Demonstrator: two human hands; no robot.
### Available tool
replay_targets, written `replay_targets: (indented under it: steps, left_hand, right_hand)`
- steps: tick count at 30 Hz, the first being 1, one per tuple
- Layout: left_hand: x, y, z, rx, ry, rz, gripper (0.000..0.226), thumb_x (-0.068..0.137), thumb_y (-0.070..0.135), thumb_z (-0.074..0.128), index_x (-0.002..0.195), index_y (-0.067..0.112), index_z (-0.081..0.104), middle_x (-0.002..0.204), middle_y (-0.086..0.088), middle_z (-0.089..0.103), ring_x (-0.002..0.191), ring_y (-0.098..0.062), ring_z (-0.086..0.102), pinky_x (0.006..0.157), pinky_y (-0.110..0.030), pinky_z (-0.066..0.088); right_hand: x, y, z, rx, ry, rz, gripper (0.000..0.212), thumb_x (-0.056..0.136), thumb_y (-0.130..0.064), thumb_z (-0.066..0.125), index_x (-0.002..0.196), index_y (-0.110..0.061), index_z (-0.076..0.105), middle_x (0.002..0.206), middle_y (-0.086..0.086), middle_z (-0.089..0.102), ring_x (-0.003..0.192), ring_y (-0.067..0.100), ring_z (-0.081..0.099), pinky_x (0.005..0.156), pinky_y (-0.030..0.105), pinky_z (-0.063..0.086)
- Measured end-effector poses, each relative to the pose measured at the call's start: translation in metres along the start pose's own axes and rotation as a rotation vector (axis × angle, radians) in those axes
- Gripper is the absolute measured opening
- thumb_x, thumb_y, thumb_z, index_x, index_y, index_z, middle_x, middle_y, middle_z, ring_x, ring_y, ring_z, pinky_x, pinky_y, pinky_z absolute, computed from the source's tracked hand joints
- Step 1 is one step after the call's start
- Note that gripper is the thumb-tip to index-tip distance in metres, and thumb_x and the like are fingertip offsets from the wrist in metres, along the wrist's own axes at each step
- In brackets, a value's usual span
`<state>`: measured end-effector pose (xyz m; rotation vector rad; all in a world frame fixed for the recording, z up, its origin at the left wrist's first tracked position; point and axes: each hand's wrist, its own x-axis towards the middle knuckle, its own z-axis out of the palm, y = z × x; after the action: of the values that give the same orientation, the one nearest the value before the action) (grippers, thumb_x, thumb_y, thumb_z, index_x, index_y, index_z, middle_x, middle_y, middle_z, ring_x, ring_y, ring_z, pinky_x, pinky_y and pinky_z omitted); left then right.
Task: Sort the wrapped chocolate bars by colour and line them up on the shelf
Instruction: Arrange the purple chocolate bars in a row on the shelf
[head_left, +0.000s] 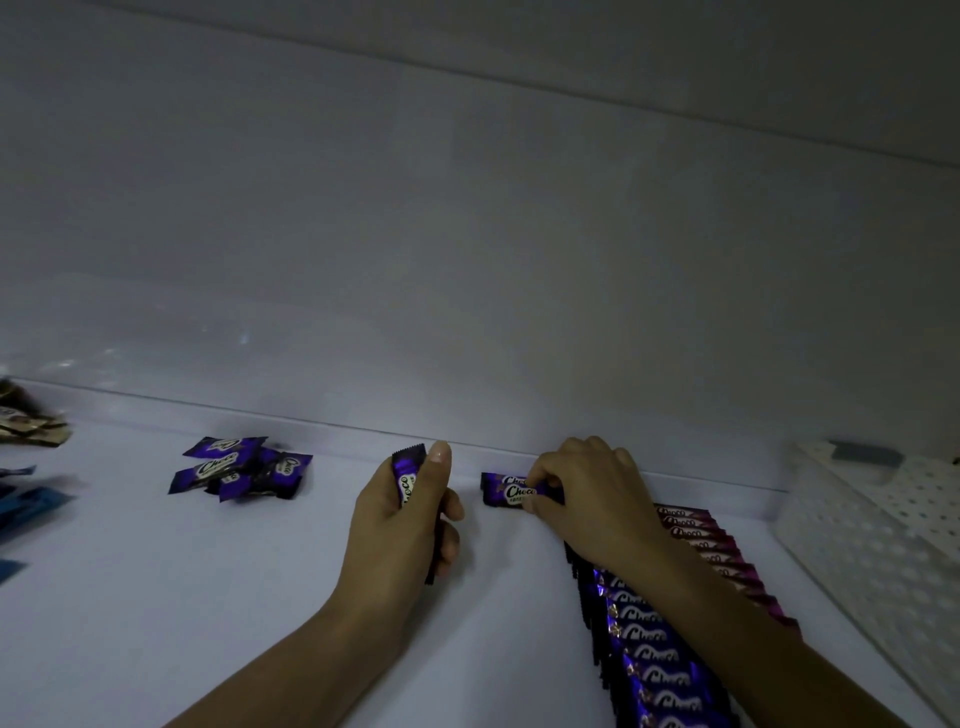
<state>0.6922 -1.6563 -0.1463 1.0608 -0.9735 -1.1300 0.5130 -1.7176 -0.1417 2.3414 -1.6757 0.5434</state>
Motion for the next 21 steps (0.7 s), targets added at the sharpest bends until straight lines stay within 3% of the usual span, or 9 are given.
replay_targets:
  steps: [5, 7, 9, 10, 12, 14, 18, 21]
  left_hand:
    - [-0.002, -0.002, 0.001, 0.085, -0.037, 0.093, 0.028, 0.092, 0.032, 0.057, 0.079, 0.007, 0.054, 0.048, 0.004, 0.054, 0.037, -0.009, 0.043, 0.036, -0.016, 0.033]
    - [-0.003, -0.005, 0.001, 0.143, -0.057, 0.161, 0.019, 0.091, 0.025, 0.062, 0.082, 0.009, 0.057, 0.051, 0.003, 0.057, 0.040, -0.010, 0.044, 0.039, -0.019, 0.036]
    - [-0.005, -0.006, 0.002, 0.211, -0.093, 0.238, 0.011, 0.088, 0.025, 0.064, 0.090, 0.016, 0.058, 0.057, 0.005, 0.062, 0.044, -0.007, 0.050, 0.044, -0.018, 0.039]
    - [-0.006, -0.007, 0.002, 0.246, -0.100, 0.272, 0.012, 0.087, 0.025, 0.064, 0.095, 0.021, 0.057, 0.060, 0.008, 0.064, 0.047, -0.004, 0.054, 0.046, -0.015, 0.040]
    - [-0.009, -0.008, 0.002, 0.307, -0.110, 0.328, 0.022, 0.087, 0.024, 0.062, 0.105, 0.031, 0.051, 0.065, 0.013, 0.067, 0.053, 0.000, 0.060, 0.050, -0.010, 0.041]
    - [-0.010, -0.008, 0.002, 0.340, -0.124, 0.358, 0.028, 0.088, 0.022, 0.062, 0.109, 0.033, 0.048, 0.066, 0.014, 0.068, 0.055, 0.001, 0.060, 0.051, -0.008, 0.041]
    - [-0.012, -0.003, 0.005, 0.258, -0.179, 0.379, 0.027, 0.079, 0.037, 0.069, 0.101, 0.026, 0.061, 0.074, 0.012, 0.069, 0.056, 0.002, 0.058, 0.050, -0.010, 0.041]
    - [-0.011, -0.002, 0.005, 0.148, -0.191, 0.313, 0.020, 0.083, 0.039, 0.062, 0.090, 0.021, 0.066, 0.064, 0.003, 0.063, 0.044, -0.007, 0.048, 0.042, -0.017, 0.037]
  right_hand:
    - [-0.001, -0.003, -0.006, 0.036, -0.006, 0.015, 0.021, 0.086, -0.045, 0.062, 0.100, -0.030, 0.066, 0.096, -0.010, 0.058, 0.095, 0.009, 0.050, 0.079, 0.024, 0.029]
    - [0.002, -0.011, -0.019, 0.454, -0.010, 0.074, 0.021, 0.082, -0.047, 0.066, 0.086, -0.027, 0.070, 0.081, -0.014, 0.064, 0.080, 0.001, 0.059, 0.073, 0.017, 0.040]
    - [0.003, -0.025, -0.039, 0.875, -0.162, 0.042, 0.023, 0.076, -0.052, 0.067, 0.073, -0.030, 0.070, 0.070, -0.013, 0.067, 0.068, -0.002, 0.062, 0.065, 0.011, 0.045]
    - [0.002, -0.031, -0.046, 0.946, -0.241, -0.015, 0.022, 0.076, -0.051, 0.067, 0.072, -0.030, 0.071, 0.071, -0.011, 0.069, 0.070, 0.000, 0.064, 0.067, 0.013, 0.048]
    - [-0.002, -0.040, -0.054, 0.981, -0.343, -0.114, 0.014, 0.080, -0.036, 0.071, 0.077, -0.022, 0.073, 0.077, -0.001, 0.073, 0.076, 0.009, 0.069, 0.074, 0.018, 0.052]
    - [-0.004, -0.045, -0.057, 0.961, -0.327, -0.126, 0.009, 0.083, -0.021, 0.071, 0.079, -0.013, 0.072, 0.077, 0.005, 0.073, 0.075, 0.013, 0.070, 0.075, 0.022, 0.054]
    - [-0.005, -0.043, -0.060, 1.077, -0.210, 0.060, 0.009, 0.084, -0.017, 0.069, 0.080, -0.009, 0.071, 0.073, 0.010, 0.070, 0.067, 0.014, 0.065, 0.069, 0.023, 0.052]
    - [-0.002, -0.035, -0.063, 1.141, -0.178, 0.187, 0.010, 0.085, -0.017, 0.067, 0.077, -0.013, 0.069, 0.070, 0.002, 0.070, 0.066, 0.011, 0.063, 0.067, 0.018, 0.053]
